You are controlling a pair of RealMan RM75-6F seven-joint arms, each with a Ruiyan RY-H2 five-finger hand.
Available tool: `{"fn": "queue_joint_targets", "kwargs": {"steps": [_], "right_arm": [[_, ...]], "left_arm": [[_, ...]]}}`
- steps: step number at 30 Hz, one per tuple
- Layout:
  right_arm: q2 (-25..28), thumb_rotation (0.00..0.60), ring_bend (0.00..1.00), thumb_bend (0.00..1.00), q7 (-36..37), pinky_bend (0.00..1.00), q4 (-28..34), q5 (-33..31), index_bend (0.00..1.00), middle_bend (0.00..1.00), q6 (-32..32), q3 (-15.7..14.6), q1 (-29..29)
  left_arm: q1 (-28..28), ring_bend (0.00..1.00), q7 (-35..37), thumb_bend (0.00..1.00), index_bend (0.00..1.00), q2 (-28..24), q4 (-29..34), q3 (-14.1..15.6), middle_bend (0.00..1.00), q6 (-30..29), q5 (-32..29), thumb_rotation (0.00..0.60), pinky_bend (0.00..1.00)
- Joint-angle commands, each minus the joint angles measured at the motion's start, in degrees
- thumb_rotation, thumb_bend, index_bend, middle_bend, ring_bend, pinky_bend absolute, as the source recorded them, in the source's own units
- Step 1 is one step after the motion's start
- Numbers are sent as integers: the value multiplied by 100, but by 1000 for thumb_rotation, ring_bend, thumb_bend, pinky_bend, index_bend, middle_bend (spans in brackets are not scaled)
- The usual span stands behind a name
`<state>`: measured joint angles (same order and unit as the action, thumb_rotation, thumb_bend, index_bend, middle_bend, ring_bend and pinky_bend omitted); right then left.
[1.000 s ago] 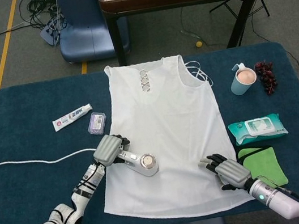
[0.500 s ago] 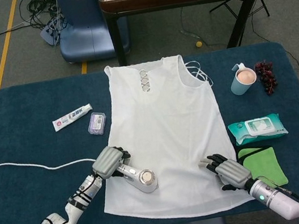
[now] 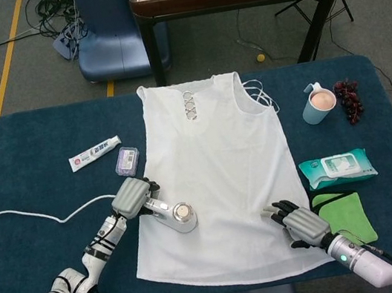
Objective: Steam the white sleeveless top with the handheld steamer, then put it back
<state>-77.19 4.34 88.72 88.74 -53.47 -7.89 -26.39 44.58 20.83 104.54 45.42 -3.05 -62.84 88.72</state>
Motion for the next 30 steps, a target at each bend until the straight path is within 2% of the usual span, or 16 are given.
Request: {"fn": "queue_joint_targets", "kwargs": {"steps": [1,12,25,30], "right_arm": [[5,600,0,835,-7,0,9,-9,25,81,3,7,0],[-13,600,0,835,-45,0,22,-24,25,81,39,30,-18],[0,600,0,835,-53,0,34,-32,26,81,37,31,-9],[19,600,0,835,-44,0,44,-11,26,81,26,21,-5]], "left_arm": [[66,522,207,242,786,178,-442,-139,639,143,-149,600,556],[115,521,454,242,786,389,-1246,-300,638,364,-377,600,555],[180,521,721,242,786,602,-2034,-674,637,582,-802,600,555],[116,521,934,242,786,548,-2067,-735,637,533,-875,600,555]]}}
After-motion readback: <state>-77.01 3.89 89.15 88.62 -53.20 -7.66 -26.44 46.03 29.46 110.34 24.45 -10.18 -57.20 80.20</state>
